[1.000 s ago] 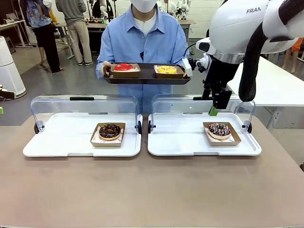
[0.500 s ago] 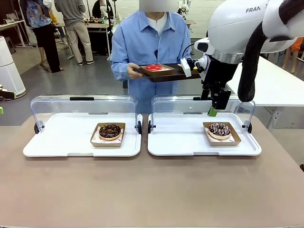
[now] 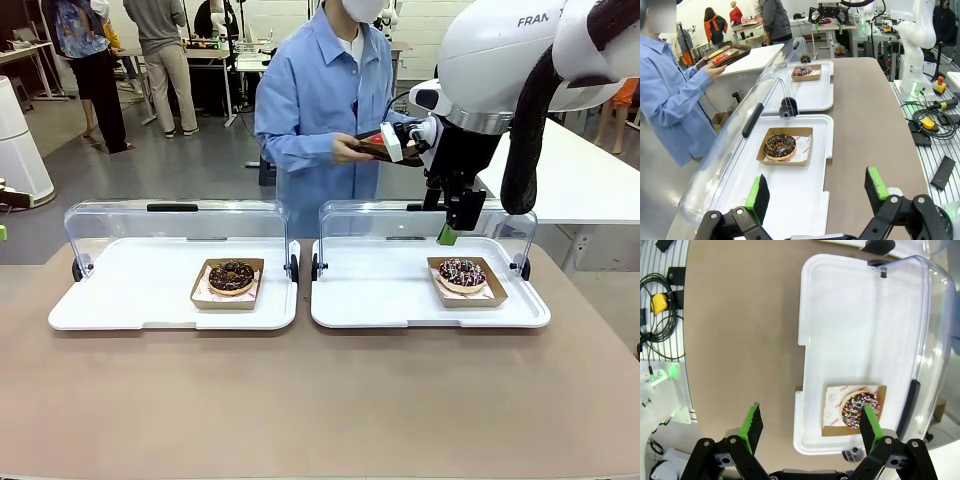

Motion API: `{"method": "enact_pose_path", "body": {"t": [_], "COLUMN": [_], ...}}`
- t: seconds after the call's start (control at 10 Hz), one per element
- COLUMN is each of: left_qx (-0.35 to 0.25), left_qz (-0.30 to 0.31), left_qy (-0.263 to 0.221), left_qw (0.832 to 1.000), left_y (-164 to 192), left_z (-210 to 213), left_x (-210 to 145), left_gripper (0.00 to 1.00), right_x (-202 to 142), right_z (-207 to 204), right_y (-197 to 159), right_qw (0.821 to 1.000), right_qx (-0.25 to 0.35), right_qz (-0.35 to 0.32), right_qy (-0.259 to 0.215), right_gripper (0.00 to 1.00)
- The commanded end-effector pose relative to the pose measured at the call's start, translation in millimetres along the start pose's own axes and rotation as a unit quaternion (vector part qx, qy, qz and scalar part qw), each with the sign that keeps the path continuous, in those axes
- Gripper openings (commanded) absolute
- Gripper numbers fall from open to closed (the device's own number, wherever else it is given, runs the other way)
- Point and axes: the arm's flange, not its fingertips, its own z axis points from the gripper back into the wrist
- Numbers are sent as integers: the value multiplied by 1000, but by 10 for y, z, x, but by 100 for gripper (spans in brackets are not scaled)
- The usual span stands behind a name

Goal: Provide the desired donut to the person.
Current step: Place the picked Paper togo box onto the Handle tray extended by the person.

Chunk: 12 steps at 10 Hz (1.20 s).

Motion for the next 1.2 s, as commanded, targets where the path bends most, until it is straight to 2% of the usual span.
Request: {"method": "enact_pose_path", "body": {"t": [0.0, 0.2, 0.3, 0.5, 0.7, 0.8, 0.9, 1.1], "left_qx": [3, 3, 3, 3, 3, 3, 3, 3], "left_qz": [-2, -2, -2, -2, -2, -2, -2, -2], "left_qy": [-3, -3, -3, -3, -3, -3, -3, -3], "left_qw": [1000, 1000, 1000, 1000, 1000, 1000, 1000, 1000], "left_y": [-4, -4, -4, -4, -4, -4, -4, -4], "left_z": [14, 14, 14, 14, 14, 14, 14, 14], "left_x": [4, 4, 4, 4, 4, 4, 4, 4], "left_gripper": [100, 100, 100, 100, 100, 100, 100, 100], "right_x": [-10, 0, -168, -677, -1274, -1537, -1781, -2203], "right_z": [13, 0, 73, 152, 95, 18, -47, -91], "right_y": [8, 0, -89, -242, -339, -320, -283, -173], "right_qw": [1000, 1000, 998, 985, 959, 941, 926, 882], "right_qx": [2, 0, 8, 7, -1, 13, 12, -3], "right_qz": [-1, 0, -20, -52, -73, -66, -50, -41], "right_qy": [3, 0, -66, -165, -273, -332, -373, -469], "right_gripper": [100, 100, 100, 100, 100, 100, 100, 100]}}
